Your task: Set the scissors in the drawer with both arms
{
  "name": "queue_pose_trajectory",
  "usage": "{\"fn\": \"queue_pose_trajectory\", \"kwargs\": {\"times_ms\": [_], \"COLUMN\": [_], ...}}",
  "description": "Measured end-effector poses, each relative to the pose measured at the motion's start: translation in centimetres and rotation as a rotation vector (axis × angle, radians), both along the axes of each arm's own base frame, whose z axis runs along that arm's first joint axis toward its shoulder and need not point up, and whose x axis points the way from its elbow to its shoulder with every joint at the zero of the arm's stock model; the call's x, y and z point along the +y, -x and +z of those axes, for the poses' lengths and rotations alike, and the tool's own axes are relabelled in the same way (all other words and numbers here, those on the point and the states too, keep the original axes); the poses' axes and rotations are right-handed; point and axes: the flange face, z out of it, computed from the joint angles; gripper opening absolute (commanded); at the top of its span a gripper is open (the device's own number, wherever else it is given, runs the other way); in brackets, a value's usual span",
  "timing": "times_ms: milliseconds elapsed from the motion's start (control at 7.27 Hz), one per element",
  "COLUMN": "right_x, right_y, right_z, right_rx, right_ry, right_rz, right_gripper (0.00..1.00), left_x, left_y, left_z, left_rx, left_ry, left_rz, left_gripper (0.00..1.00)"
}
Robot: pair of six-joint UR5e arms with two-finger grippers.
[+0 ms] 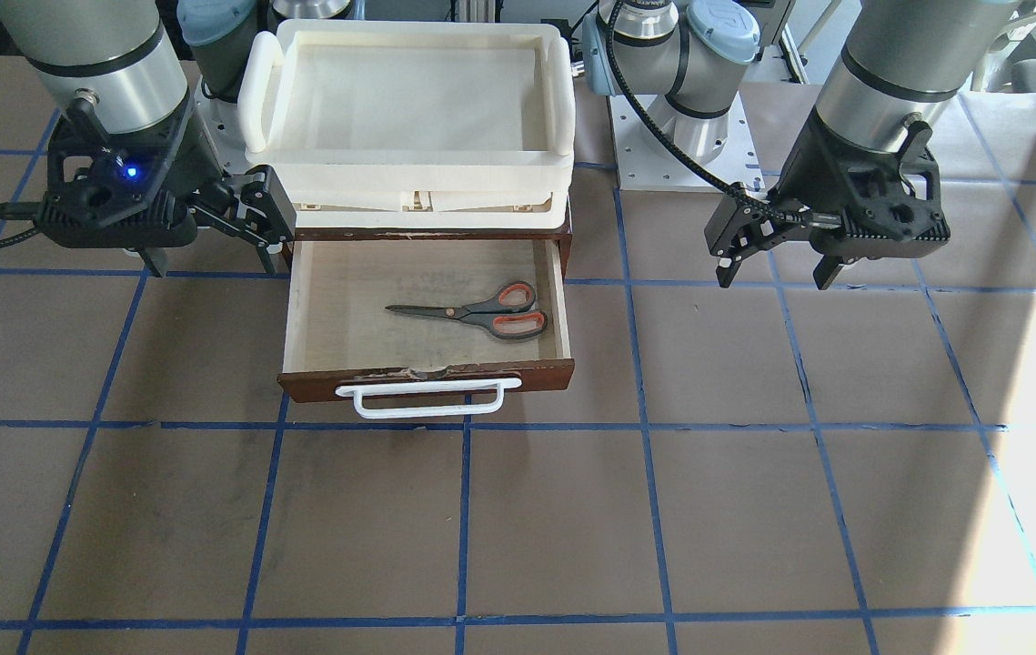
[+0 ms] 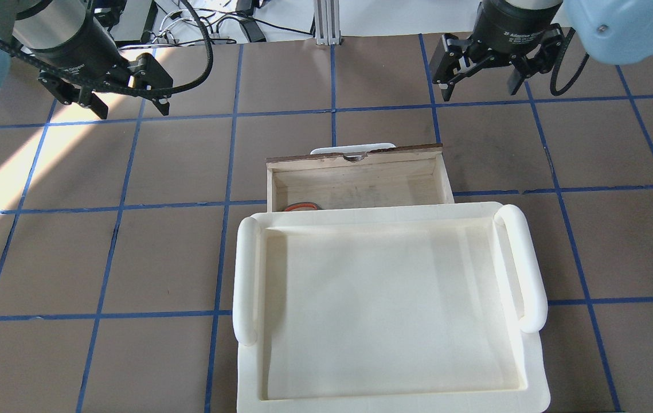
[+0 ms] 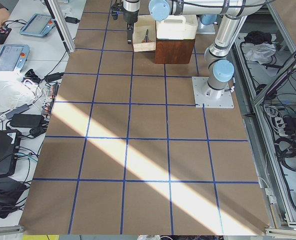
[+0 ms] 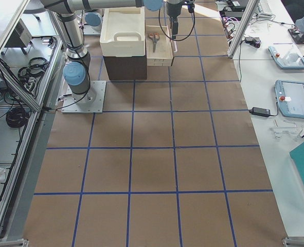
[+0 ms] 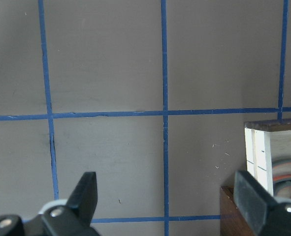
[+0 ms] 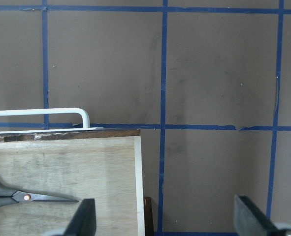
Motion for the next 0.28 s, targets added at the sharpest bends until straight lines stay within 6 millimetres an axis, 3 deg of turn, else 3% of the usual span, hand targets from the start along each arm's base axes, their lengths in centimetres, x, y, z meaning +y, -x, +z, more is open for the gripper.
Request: {"fn": "queue_pose_trajectory", "kwargs": {"times_ms": [275], "right_x": [-0.1], "right_y": [-0.24], "right_z": [-0.03], "right_rx": [-0.002], "right_ry": [0.008], "right_rz": [0.015], "right_gripper": [1.0], "left_x": [0.03], "left_y": [-0.25], "left_z": [0.01], "left_rx": [-0.002], "left_ry": [0.0], "left_rz": [0.004], "left_gripper": [1.0]}}
